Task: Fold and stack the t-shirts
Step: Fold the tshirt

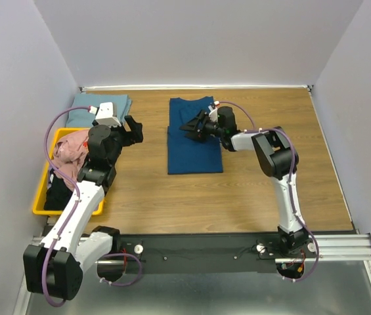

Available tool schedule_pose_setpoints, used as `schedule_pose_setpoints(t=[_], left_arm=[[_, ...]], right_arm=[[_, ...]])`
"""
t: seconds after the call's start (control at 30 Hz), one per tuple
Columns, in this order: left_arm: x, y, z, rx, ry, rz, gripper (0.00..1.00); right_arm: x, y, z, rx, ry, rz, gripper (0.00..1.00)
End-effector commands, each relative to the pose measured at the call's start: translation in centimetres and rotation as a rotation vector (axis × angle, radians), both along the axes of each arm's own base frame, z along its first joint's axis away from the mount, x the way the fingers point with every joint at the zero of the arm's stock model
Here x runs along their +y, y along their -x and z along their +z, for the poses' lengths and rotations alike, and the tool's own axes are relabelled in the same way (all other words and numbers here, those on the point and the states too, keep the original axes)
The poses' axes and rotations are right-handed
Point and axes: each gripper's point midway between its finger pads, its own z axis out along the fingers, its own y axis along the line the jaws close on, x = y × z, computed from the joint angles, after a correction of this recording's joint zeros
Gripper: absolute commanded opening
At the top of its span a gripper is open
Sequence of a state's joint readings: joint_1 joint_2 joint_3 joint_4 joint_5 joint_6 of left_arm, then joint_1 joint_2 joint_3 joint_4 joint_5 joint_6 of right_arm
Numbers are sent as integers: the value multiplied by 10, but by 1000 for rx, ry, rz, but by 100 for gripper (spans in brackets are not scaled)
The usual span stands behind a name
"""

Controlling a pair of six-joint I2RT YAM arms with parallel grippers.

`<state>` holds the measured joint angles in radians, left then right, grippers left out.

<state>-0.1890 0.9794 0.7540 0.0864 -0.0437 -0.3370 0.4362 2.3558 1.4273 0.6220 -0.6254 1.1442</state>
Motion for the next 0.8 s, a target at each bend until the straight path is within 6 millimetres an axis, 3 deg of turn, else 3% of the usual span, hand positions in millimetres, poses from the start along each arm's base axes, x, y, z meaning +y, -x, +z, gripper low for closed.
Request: schedule_pose_setpoints(t=[0.0, 0.03, 0.13, 0.2, 0.3, 0.47, 0.57, 0.6, 0.7, 0.73, 0.77], left_arm=[[2, 6, -14, 32, -29, -10, 89], [-2, 5, -14, 34, -22, -27, 88], [-15, 8, -21, 54, 12, -93, 86], [-21, 10, -31, 90, 26, -119, 84], [-30, 18, -47, 157, 25, -161, 84], [-36, 35, -81, 300, -12, -187, 84], [-39, 44, -109, 420, -38, -172, 83], [-43, 46, -119, 463, -45, -170, 82], [-61, 55, -137, 554, -76, -199, 82], [-59, 55, -142, 568, -101, -168, 82], [-69, 59, -142, 579, -121, -191, 82]], right_arm=[[-10, 38, 24, -49, 18, 122, 69], [-13, 45, 41, -94, 17, 136, 69], [-32, 77, 40, -77, 44, 148, 69], [-49, 99, 21, -28, 94, 136, 69], [-73, 113, 15, -25, 185, 118, 68], [-117, 130, -6, -20, 494, 85, 68], [-135, 133, -6, -24, 595, 41, 65], [-150, 134, -14, -5, 677, 10, 64], [-178, 134, -16, -2, 822, -75, 62], [-183, 135, -16, -3, 848, -91, 61], [-185, 138, -12, -7, 867, -99, 59]])
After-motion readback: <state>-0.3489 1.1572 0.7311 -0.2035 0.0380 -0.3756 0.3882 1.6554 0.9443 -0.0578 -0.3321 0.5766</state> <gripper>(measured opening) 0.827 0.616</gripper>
